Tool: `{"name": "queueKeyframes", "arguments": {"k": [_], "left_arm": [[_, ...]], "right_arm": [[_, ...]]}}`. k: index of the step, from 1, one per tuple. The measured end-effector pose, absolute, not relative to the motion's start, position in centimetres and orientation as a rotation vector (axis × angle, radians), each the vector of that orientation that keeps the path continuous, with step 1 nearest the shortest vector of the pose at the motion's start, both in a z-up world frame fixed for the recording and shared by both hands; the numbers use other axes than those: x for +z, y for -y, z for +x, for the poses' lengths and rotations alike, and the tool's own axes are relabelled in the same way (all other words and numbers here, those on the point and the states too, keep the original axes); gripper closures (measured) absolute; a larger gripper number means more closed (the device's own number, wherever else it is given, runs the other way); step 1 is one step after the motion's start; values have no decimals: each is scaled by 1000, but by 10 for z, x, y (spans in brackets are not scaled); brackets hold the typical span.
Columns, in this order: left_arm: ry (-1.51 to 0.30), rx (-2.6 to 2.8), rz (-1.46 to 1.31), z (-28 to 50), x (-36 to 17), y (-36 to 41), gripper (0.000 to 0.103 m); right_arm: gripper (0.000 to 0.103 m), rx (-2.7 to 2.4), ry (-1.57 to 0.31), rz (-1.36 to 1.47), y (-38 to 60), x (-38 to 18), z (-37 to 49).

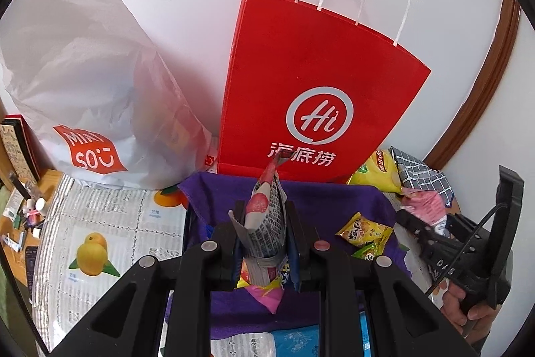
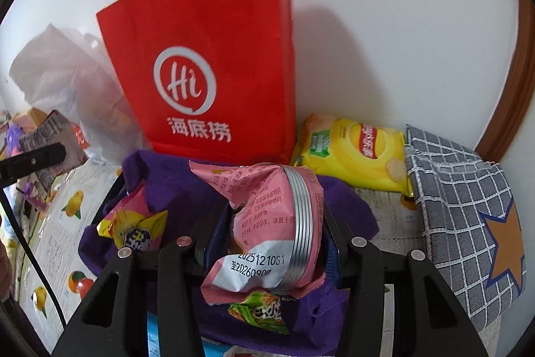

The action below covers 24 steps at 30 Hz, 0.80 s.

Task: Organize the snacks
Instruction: 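Open both tools to drop the packets onto the purple towel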

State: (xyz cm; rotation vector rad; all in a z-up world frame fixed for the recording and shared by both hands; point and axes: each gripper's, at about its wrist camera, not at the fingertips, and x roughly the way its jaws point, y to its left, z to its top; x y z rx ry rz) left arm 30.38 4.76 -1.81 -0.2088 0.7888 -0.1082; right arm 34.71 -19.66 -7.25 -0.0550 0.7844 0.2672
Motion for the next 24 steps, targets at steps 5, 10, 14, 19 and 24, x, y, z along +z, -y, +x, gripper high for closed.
{"name": "queueKeyframes", "arguments": {"k": [5, 10, 14, 19, 24], "left_arm": [[-790, -133, -214, 304, -18, -45, 82], [-791, -140, -206, 303, -18, -41, 82], [-793, -141, -203, 302, -18, -40, 82], [-800, -137, -205, 303, -20, -41, 82], [-808, -132, -205, 304, -21, -41, 82]], "right_arm": [[53, 276, -800, -80, 187, -79, 349], [53, 283, -814, -88, 183, -82, 350], [53, 296, -827, -88, 180, -85, 351], [53, 296, -842, -113, 175, -90, 352], [53, 292, -861, -127, 174, -94, 354]]}}
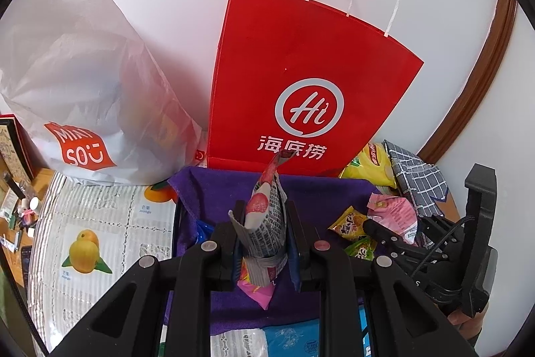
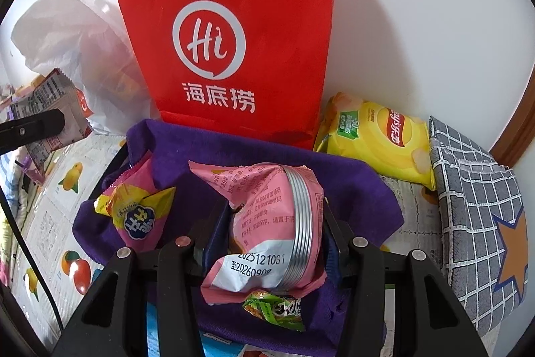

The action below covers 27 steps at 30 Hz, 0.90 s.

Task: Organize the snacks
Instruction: 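Open both tools to drop the packets onto the purple towel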

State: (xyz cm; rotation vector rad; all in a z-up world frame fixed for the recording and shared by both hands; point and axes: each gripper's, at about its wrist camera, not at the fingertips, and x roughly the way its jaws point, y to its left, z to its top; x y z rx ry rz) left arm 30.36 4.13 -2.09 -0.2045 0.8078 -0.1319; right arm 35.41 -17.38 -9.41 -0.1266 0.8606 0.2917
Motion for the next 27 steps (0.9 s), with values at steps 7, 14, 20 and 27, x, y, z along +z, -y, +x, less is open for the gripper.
{"name": "queueKeyframes", "arguments": {"k": [7, 14, 20, 27], "left_arm": [[-816, -117, -207, 305, -22, -44, 82], [-842, -101, -208, 308, -26, -45, 82], [-850, -100, -186, 309, -28, -40, 82], [-855, -100, -180, 309, -29, -39, 82]], "right_arm": [[53, 265, -904, -115, 176, -104, 361], [50, 273, -955, -108, 173, -111, 365], [45, 267, -976, -132, 169, -114, 367], [41, 282, -969, -127, 166, -112, 363]]}}
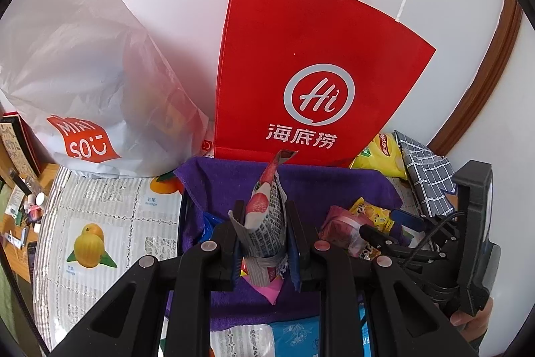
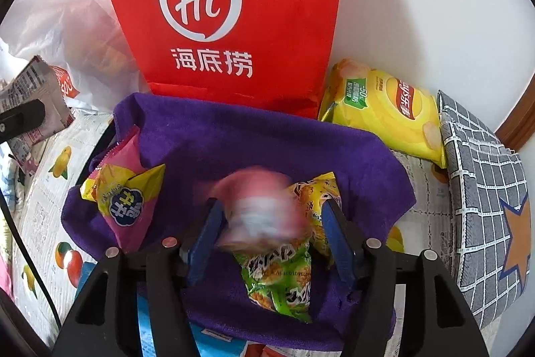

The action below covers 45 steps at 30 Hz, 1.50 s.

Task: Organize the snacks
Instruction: 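Open both tools to drop the packets onto the purple towel, then move the right tool to the pink Lotso stick pack and close on it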

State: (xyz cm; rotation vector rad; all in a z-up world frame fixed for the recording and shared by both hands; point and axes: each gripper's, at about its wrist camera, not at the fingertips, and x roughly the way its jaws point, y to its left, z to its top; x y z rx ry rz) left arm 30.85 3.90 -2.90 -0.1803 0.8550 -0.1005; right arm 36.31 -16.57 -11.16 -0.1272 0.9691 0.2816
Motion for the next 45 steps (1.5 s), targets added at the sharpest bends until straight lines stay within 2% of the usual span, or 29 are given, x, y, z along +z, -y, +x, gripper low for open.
{"name": "queueKeyframes", "arguments": {"k": [19, 37, 43, 45], "left_arm": [[-961, -136, -173, 321, -52, -31, 81], [-943, -160, -141, 318, -48, -23, 80], [-895, -179, -117, 309, -33, -19, 63], [-868, -183, -110, 305, -27, -18, 47]], "right_arm": [[36, 319, -766, -68, 175, -46, 321], [36, 308, -746, -37, 178, -44, 318], [36, 288, -697, -64, 174, -34, 300], [36, 273, -673, -69, 174, -35, 288]]}}
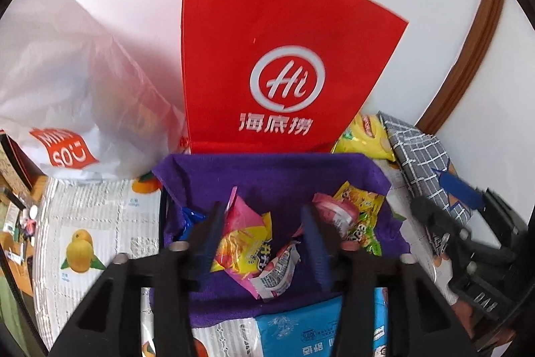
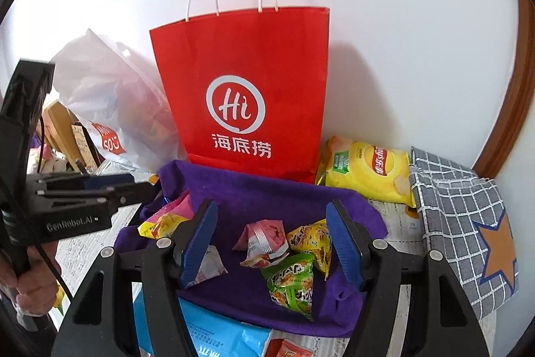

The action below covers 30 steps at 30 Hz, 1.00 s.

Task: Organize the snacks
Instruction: 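Move the right tool to the pink Lotso stick pack and close on it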

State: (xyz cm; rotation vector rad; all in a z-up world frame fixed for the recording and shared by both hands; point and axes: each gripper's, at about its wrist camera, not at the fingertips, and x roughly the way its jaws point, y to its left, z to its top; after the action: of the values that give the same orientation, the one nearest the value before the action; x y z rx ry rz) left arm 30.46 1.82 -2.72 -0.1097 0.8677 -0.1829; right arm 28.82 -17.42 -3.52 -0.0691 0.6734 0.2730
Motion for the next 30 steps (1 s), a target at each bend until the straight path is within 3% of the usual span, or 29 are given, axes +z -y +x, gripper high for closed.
{"name": "queueKeyframes", "arguments": {"k": [5, 13, 18, 23, 30], "left_arm": [[-824, -196, -84, 295, -14, -16, 45], [-772, -211, -93, 279, 5, -19, 42], [-741, -194, -76, 265, 17, -20, 42], [-700, -172, -61, 245, 29, -20, 36], [-735, -137, -27, 209, 18, -28, 36]], "right_arm": [[36, 238, -697, -65, 183, -47, 265], [36, 205, -923, 45, 224, -97, 225], [58, 208, -1024, 86, 236, -128, 192], [63, 268, -1028, 59, 223, -136, 162], [63, 252, -1053, -31, 201, -155, 162]]}}
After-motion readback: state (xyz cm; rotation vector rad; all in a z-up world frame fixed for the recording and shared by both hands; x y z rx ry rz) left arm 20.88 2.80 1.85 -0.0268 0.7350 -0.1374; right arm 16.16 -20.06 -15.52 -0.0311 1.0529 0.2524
